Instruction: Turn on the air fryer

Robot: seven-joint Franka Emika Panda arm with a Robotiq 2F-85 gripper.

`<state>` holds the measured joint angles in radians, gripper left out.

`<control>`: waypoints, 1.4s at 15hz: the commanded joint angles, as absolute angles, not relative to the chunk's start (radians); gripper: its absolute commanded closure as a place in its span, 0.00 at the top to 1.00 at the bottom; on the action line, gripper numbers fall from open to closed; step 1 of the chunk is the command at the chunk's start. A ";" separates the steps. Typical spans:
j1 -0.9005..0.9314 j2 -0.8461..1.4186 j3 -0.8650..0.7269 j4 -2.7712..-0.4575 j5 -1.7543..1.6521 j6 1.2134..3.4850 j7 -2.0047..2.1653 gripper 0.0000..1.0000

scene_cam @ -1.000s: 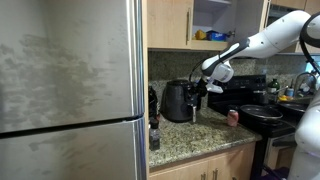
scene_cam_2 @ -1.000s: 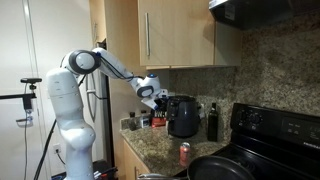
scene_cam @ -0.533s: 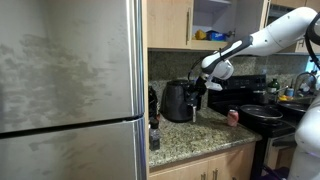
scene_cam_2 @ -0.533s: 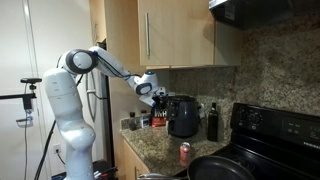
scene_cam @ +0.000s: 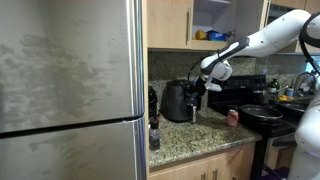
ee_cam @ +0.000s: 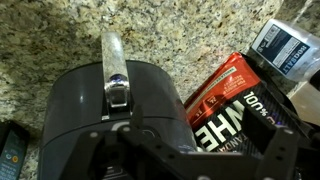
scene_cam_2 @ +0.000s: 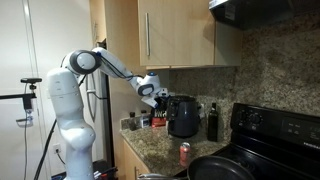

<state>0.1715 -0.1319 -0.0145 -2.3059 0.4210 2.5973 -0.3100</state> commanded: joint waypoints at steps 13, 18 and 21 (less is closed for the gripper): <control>0.149 -0.037 0.005 -2.216 0.569 2.584 -0.471 1.00; 0.145 -0.039 0.018 -2.231 0.552 2.595 -0.453 1.00; 0.143 -0.027 0.023 -2.227 0.556 2.596 -0.450 1.00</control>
